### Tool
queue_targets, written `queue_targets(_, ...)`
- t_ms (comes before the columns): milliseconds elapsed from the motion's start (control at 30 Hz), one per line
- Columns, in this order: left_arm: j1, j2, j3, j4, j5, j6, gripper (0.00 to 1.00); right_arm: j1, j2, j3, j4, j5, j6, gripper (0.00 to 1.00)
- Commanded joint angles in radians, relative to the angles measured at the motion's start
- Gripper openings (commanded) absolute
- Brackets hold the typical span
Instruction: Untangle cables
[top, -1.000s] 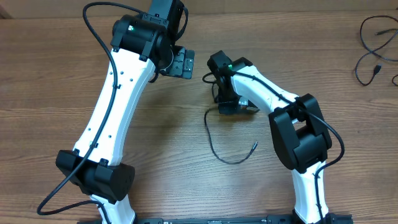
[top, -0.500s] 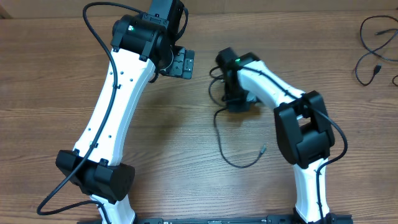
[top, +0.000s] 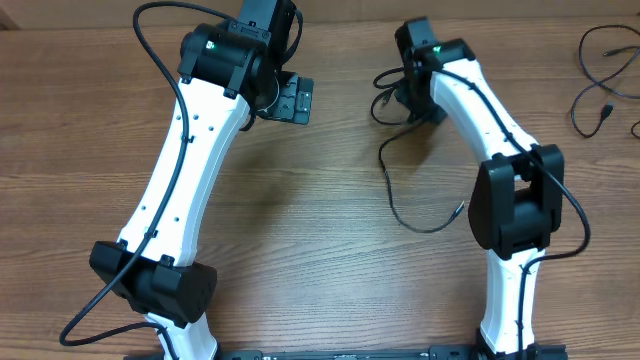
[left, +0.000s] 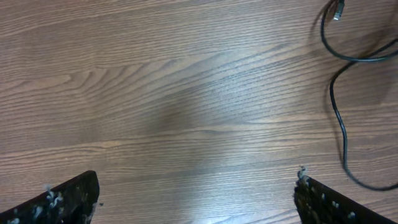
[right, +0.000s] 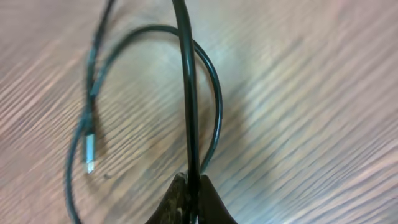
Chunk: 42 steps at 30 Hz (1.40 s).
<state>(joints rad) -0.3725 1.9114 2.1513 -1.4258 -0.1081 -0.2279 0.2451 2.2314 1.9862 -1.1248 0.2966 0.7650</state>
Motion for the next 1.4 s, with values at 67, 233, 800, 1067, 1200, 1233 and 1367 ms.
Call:
queue_targets(67, 0.006, -0.004, 0.024, 0.008, -0.006, 0.023, 1.00, -0.051, -0.128, 0.087, -0.005, 0.044, -0.397, 0.04)
queue_targets(233, 0.006, -0.004, 0.024, 0.017, -0.006, 0.023, 1.00, -0.089, -0.158, 0.093, -0.016, 0.093, -0.617, 0.04)
queue_targets(800, 0.006, -0.004, 0.024, -0.003, 0.008, 0.022, 1.00, -0.230, -0.231, 0.215, -0.095, -0.103, -0.533, 0.04)
queue_targets(1067, 0.006, -0.004, 0.024, 0.030, 0.008, 0.022, 1.00, -0.373, -0.319, 0.628, -0.093, -0.106, -0.637, 0.04)
queue_targets(1200, 0.006, -0.004, 0.024, 0.036, 0.008, 0.022, 1.00, -0.459, -0.332, 0.728, -0.007, -0.090, -0.771, 0.04)
queue_targets(1233, 0.006, -0.004, 0.024, 0.038, 0.008, 0.023, 1.00, -0.481, -0.334, 0.742, 0.021, -0.067, -0.770, 0.04)
queue_targets(1367, 0.006, -0.004, 0.024, 0.031, 0.008, 0.023, 1.00, -0.557, -0.354, 0.769, 0.099, 0.003, -0.771, 0.04)
